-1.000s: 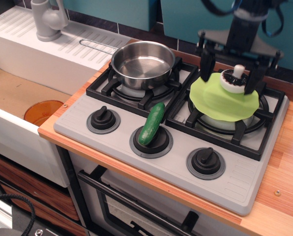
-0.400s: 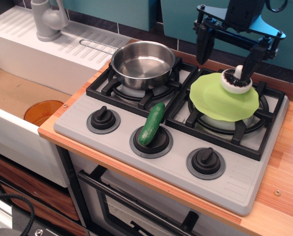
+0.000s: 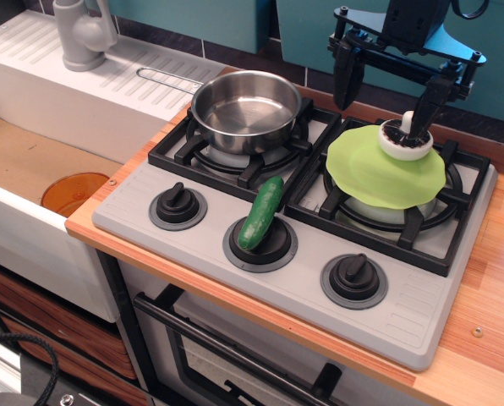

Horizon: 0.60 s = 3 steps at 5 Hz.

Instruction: Put mushroom on plate and pickle in pot or pan on stove

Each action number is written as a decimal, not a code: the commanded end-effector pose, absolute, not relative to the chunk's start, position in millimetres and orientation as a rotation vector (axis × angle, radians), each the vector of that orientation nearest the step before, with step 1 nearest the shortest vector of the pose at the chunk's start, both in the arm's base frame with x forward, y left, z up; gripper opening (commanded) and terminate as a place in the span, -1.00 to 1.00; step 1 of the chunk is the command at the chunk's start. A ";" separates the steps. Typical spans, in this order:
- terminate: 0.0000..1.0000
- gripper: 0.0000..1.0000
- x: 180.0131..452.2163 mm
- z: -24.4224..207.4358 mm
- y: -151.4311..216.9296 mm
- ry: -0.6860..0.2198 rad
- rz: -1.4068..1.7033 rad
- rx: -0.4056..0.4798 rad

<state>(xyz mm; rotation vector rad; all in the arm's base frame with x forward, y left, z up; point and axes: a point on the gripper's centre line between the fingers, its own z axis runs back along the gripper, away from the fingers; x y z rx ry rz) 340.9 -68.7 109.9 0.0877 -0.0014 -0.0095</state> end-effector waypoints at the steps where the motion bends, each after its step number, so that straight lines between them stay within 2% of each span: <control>1: -1.00 1.00 334.6 145.4 -37.7 -0.193 0.035 0.148; 3: -1.00 1.00 322.7 121.8 -16.4 -0.262 0.093 0.228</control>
